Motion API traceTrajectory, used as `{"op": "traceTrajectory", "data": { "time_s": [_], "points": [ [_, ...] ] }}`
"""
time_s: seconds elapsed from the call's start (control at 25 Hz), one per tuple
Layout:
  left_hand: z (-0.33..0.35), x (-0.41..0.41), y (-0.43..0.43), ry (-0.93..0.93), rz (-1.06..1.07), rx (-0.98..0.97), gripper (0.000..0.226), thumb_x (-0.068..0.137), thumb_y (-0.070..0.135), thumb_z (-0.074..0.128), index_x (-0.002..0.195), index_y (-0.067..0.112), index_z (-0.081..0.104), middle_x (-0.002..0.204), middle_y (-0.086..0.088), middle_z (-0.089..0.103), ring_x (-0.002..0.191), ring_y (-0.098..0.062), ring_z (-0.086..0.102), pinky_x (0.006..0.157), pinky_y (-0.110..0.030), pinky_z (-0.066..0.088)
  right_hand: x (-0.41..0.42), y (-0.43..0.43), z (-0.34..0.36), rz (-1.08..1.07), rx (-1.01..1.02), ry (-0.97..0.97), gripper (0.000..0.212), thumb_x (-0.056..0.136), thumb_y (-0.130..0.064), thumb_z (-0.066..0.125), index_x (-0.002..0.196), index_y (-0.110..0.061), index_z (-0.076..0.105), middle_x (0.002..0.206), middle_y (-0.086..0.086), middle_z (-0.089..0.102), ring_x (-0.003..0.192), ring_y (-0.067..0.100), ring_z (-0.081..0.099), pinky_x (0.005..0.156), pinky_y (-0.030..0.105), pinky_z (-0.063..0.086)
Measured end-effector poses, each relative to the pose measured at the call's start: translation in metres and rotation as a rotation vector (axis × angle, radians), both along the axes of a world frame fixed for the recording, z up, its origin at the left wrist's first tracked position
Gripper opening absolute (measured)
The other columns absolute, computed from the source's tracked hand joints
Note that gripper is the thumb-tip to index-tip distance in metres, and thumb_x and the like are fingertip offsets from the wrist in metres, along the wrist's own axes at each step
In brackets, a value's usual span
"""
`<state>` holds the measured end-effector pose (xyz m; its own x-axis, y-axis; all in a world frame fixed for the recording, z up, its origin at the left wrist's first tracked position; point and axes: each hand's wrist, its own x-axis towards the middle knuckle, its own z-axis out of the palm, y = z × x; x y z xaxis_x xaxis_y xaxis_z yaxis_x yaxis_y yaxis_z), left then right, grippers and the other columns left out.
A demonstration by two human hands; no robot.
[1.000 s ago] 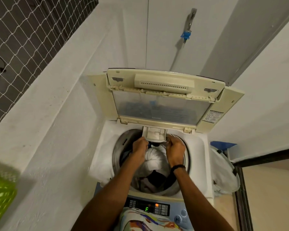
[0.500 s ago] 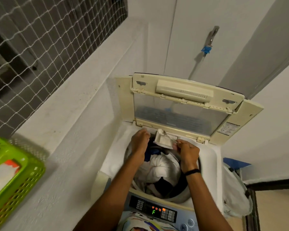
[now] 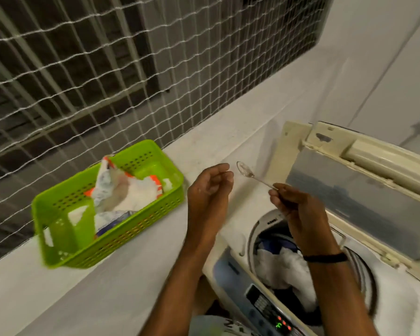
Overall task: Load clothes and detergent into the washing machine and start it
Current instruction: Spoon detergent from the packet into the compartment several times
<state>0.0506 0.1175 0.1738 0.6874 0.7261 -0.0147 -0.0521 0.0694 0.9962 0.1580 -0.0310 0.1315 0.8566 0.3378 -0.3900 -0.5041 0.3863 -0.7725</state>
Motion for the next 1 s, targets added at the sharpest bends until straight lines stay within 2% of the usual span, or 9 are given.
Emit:
{"op": "traceTrajectory", "data": {
  "time_s": [0.16, 0.28, 0.4, 0.48, 0.56, 0.68, 0.8, 0.88, 1.0],
  "points": [
    [0.040, -0.063, 0.038, -0.113, 0.309, 0.123, 0.017, 0.091, 0.002, 0.065, 0.105, 0.011, 0.070, 0.086, 0.001, 0.072, 0.077, -0.002, 0.064, 0.072, -0.015, 0.051, -0.025, 0.060, 0.047, 0.256, -0.022, -0.109, 0.021, 0.088, 0.007, 0.050, 0.092, 0.005, 0.071, 0.081, 0.016, 0.074, 0.079, 0.024, 0.073, 0.077, 0.027, 0.060],
    [0.054, -0.109, 0.070, -0.087, 0.558, 0.250, 0.014, 0.092, 0.007, 0.065, 0.101, 0.016, 0.071, 0.087, 0.008, 0.072, 0.077, 0.000, 0.065, 0.071, -0.022, 0.054, -0.045, 0.110, 0.069, 0.418, -0.095, -0.309, 0.020, 0.087, 0.012, 0.053, 0.089, 0.006, 0.072, 0.074, 0.017, 0.074, 0.073, 0.027, 0.073, 0.071, 0.029, 0.061],
    [0.055, -0.147, 0.097, 0.171, 0.691, 0.392, 0.014, 0.091, 0.017, 0.066, 0.089, 0.030, 0.071, 0.086, 0.013, 0.073, 0.079, -0.005, 0.067, 0.074, -0.023, 0.051, -0.061, 0.158, 0.076, 0.515, -0.345, -0.707, 0.016, 0.087, 0.005, 0.059, 0.084, 0.003, 0.075, 0.073, 0.021, 0.072, 0.071, 0.033, 0.071, 0.073, 0.044, 0.061],
    [0.051, -0.164, 0.112, 0.471, 0.673, 0.498, 0.012, 0.090, 0.022, 0.065, 0.089, 0.033, 0.071, 0.089, 0.008, 0.075, 0.086, -0.017, 0.070, 0.078, -0.030, 0.052, -0.067, 0.189, 0.075, 0.580, -0.702, -1.114, 0.025, 0.083, -0.022, 0.057, 0.083, -0.008, 0.078, 0.084, 0.017, 0.074, 0.084, 0.033, 0.070, 0.080, 0.043, 0.056],
    [0.046, -0.172, 0.121, 0.752, 0.548, 0.558, 0.014, 0.090, 0.022, 0.064, 0.097, 0.029, 0.073, 0.099, -0.002, 0.076, 0.098, -0.030, 0.068, 0.084, -0.036, 0.051, -0.074, 0.213, 0.076, 0.588, -0.926, -1.295, 0.035, 0.077, -0.030, 0.050, 0.085, -0.010, 0.077, 0.093, 0.013, 0.073, 0.096, 0.034, 0.065, 0.086, 0.038, 0.049],
    [0.039, -0.171, 0.122, 0.961, 0.363, 0.499, 0.021, 0.090, 0.023, 0.062, 0.107, 0.029, 0.072, 0.111, -0.008, 0.073, 0.111, -0.035, 0.062, 0.091, -0.036, 0.047, -0.077, 0.240, 0.075, 0.635, -0.991, -1.223, 0.032, 0.070, -0.024, 0.048, 0.074, -0.004, 0.072, 0.078, 0.014, 0.068, 0.085, 0.037, 0.061, 0.075, 0.029, 0.045],
    [0.035, -0.169, 0.122, 1.009, 0.331, 0.449, 0.025, 0.090, 0.026, 0.061, 0.112, 0.033, 0.071, 0.119, -0.008, 0.070, 0.116, -0.035, 0.059, 0.094, -0.033, 0.045, -0.079, 0.253, 0.071, 0.837, -0.865, -0.977, 0.017, 0.073, -0.013, 0.058, 0.066, -0.002, 0.068, 0.058, 0.009, 0.067, 0.060, 0.028, 0.066, 0.061, 0.031, 0.057],
    [0.035, -0.171, 0.124, 1.021, 0.320, 0.449, 0.027, 0.090, 0.027, 0.059, 0.113, 0.035, 0.071, 0.120, -0.009, 0.069, 0.115, -0.036, 0.058, 0.093, -0.033, 0.045, -0.083, 0.255, 0.069, 0.979, -0.762, -0.768, 0.017, 0.079, 0.000, 0.054, 0.067, 0.000, 0.065, 0.044, 0.000, 0.061, 0.040, 0.017, 0.057, 0.045, 0.023, 0.048],
    [0.035, -0.171, 0.123, 1.006, 0.314, 0.462, 0.026, 0.092, 0.026, 0.058, 0.114, 0.031, 0.071, 0.119, -0.009, 0.069, 0.114, -0.035, 0.058, 0.092, -0.033, 0.045, -0.085, 0.256, 0.071, 1.016, -0.680, -0.596, 0.020, 0.080, 0.009, 0.046, 0.066, 0.007, 0.060, 0.037, 0.004, 0.052, 0.029, 0.020, 0.047, 0.041, 0.020, 0.036]
  ]
}}
